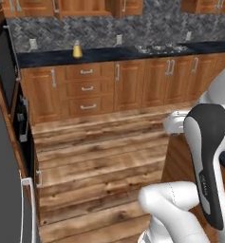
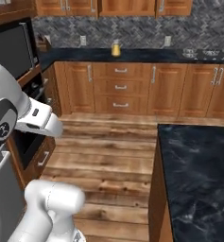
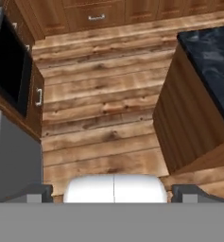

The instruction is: There is a tray on the dining counter. Grab the cup, mug, and pitcher and place them on the tray. The pitcher may be placed next to the tray if it cannot fit the tray.

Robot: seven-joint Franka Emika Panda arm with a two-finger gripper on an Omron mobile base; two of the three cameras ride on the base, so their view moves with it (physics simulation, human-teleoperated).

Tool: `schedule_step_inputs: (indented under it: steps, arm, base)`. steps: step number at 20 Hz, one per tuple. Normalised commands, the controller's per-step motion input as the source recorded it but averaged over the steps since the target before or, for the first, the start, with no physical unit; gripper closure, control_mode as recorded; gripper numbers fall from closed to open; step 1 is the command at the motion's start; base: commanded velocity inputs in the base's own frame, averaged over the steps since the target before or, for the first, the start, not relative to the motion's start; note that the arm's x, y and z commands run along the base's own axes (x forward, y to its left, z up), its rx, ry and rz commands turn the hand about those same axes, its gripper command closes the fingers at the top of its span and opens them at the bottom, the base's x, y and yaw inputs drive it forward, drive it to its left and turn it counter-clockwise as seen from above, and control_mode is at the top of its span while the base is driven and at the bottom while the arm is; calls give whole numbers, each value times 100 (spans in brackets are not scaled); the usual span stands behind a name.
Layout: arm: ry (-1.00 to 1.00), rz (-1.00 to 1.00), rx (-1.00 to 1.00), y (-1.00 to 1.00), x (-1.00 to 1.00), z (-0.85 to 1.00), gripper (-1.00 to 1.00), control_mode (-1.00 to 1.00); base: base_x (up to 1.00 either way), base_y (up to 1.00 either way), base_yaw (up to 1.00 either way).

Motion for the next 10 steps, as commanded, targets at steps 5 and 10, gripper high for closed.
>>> schedule_step_inputs:
  steps: [5,10]
  arm:
    - [0,0,0,0,0,0,-100,100]
    - [0,0,0,0,0,0,-100,100]
  base:
    - [100,2,0]
    - [100,9,0]
